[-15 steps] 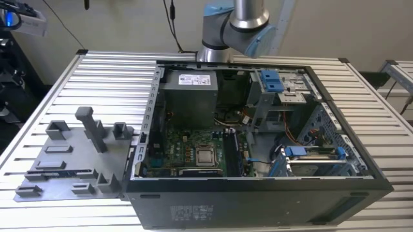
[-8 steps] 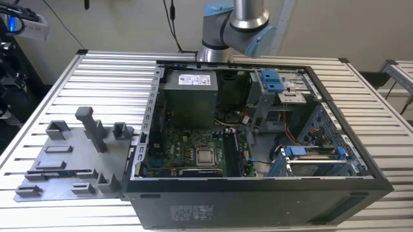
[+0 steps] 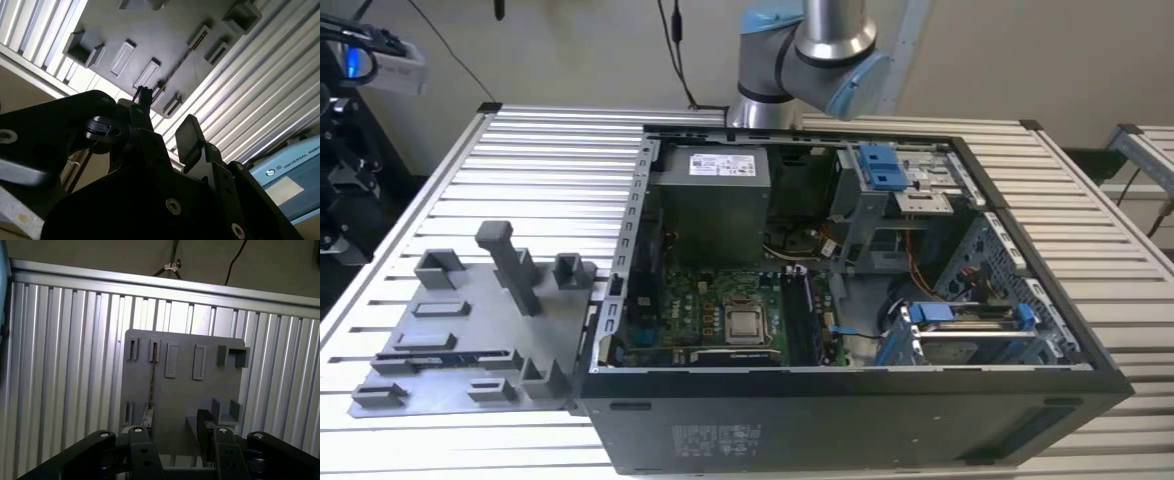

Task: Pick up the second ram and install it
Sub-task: 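Pick up the second ram and move it above second insertion slot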

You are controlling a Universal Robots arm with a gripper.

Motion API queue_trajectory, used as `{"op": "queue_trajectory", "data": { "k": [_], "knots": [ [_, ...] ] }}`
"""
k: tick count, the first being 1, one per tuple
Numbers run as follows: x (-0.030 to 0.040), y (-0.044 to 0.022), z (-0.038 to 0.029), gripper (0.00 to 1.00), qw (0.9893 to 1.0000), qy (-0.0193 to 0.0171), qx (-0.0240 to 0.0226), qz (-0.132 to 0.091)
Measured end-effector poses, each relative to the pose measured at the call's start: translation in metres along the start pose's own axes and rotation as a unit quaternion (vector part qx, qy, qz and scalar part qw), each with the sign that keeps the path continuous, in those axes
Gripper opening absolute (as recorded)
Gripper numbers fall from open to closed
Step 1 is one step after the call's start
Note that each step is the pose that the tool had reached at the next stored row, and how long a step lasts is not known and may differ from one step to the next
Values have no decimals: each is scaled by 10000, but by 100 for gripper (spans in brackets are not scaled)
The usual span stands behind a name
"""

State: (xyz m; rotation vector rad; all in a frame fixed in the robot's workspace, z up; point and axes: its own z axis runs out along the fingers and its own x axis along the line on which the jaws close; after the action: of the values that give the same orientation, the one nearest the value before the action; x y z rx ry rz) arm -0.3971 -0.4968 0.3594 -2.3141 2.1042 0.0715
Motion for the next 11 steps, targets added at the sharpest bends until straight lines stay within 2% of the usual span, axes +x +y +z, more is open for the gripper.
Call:
{"op": "queue_trajectory", "data": {
  "k": [11],
  "knots": [
    [5,-2,122,48,10000,2,-1,1]
  ]
}}
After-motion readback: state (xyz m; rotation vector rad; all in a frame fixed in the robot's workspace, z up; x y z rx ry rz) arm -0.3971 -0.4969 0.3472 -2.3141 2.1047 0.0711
